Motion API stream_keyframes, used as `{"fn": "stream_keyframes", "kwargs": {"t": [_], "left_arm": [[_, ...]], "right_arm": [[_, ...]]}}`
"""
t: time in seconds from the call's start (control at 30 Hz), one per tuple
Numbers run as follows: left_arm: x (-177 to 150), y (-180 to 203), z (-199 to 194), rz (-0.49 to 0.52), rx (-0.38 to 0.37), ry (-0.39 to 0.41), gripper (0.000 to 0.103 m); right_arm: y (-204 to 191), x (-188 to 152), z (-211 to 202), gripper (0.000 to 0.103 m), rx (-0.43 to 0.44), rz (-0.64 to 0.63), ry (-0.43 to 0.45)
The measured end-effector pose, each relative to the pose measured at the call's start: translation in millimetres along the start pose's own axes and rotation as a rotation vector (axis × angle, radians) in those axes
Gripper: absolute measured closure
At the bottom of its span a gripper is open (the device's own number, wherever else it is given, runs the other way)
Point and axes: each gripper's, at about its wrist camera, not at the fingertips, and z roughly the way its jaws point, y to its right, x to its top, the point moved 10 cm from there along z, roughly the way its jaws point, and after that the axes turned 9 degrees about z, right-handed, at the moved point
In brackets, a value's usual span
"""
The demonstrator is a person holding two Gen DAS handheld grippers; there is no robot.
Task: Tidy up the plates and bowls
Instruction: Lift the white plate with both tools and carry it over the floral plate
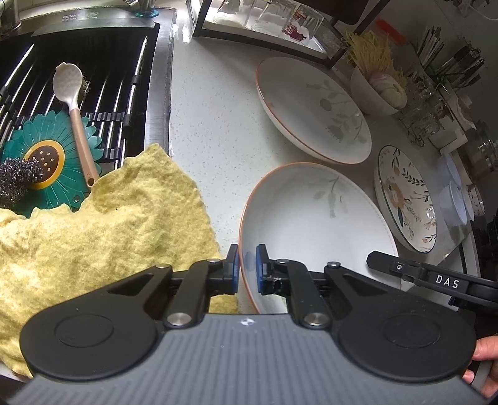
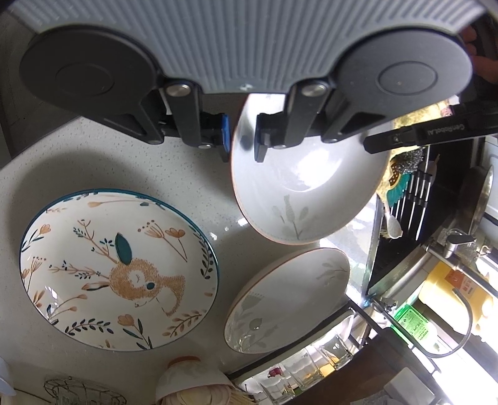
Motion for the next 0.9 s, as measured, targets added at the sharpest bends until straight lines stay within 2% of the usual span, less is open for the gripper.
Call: {"fn": "stream_keyframes", "kwargs": {"t": [0.43,0.9], "left_arm": [[40,16,-35,0.061,-0.021,0.076,0.091],[91,58,-55,0.128,-0.102,0.125,0.091]], "right_arm": [[-21,32,-27,0.084,0.048,-0.001,0.113],[-17,76,-66,0.084,0.031,0.016,0.261]]}}
